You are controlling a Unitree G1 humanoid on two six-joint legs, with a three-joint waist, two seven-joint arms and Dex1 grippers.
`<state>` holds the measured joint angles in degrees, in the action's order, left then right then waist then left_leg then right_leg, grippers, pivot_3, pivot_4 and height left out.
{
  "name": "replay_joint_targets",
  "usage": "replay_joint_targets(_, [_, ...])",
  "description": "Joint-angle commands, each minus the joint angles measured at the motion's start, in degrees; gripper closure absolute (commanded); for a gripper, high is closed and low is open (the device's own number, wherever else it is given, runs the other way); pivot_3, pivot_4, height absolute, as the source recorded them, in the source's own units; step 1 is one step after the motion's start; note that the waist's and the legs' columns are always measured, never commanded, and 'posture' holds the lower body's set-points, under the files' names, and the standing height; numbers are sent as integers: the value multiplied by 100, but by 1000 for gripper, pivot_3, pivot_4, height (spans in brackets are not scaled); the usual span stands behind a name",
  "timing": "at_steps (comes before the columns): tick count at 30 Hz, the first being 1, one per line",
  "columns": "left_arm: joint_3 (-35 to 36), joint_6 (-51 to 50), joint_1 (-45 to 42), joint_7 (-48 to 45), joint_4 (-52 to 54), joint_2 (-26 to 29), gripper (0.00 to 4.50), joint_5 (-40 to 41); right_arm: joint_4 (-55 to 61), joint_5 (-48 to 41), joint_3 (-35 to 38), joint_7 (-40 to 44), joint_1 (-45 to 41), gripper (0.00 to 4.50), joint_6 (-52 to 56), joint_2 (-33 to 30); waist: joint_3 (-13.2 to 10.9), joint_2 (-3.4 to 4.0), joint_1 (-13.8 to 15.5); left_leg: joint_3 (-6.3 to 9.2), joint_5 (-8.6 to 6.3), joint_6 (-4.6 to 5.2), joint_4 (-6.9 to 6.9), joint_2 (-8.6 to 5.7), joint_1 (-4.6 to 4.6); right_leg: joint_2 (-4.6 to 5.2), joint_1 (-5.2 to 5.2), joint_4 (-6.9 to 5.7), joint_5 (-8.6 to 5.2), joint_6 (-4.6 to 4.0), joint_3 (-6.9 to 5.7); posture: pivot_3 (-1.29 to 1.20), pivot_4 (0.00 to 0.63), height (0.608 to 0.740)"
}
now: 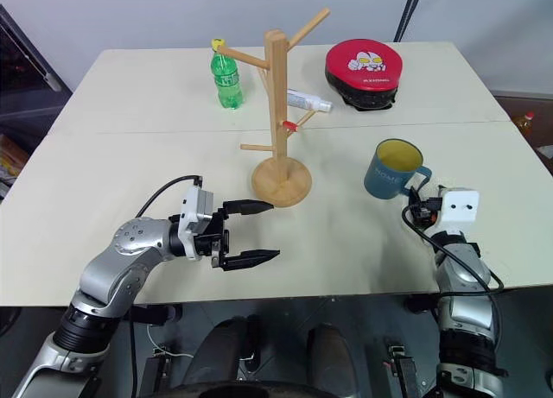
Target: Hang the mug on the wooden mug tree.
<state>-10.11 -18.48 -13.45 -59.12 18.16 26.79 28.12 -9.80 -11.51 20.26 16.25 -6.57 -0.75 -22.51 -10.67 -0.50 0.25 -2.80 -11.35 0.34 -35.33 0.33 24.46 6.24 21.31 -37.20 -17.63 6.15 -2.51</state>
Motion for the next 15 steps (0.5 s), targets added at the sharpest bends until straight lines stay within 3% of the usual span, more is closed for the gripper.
replay_joint_targets(1, [29, 39, -40, 52, 216, -9, 0, 38, 131, -149, 0, 154, -78, 3966, -154, -27, 0, 0, -2, 0, 0, 0, 0, 0, 0, 0, 0, 0, 0, 0, 1, 0, 150, 740])
replay_joint_targets(2, [29, 37, -30, 63, 226, -3, 0, 39, 183, -188, -16, 210, -64, 4448, -160, -12, 0, 0, -2, 0, 0, 0, 0, 0, 0, 0, 0, 0, 0, 0, 1, 0, 150, 740])
replay_joint_targets(10, [112, 43, 51, 184, 226, 47, 0, 8, 1128, -98, -279, 642, 334, 4448, -156, -252, -2, 3, 4, -1, 0, 0, 0, 4, 0, -4, 1, 0, 0, 0, 4, 0, 150, 740])
replay_joint_targets(15, [348, 194, 50, 181, -85, 211, 0, -51, 2754, 670, -1092, 1538, 586, 4448, -266, -1291, -3, 7, -29, -4, 0, 0, -1, 7, 0, -7, 6, -1, 0, -1, 7, 0, 150, 740])
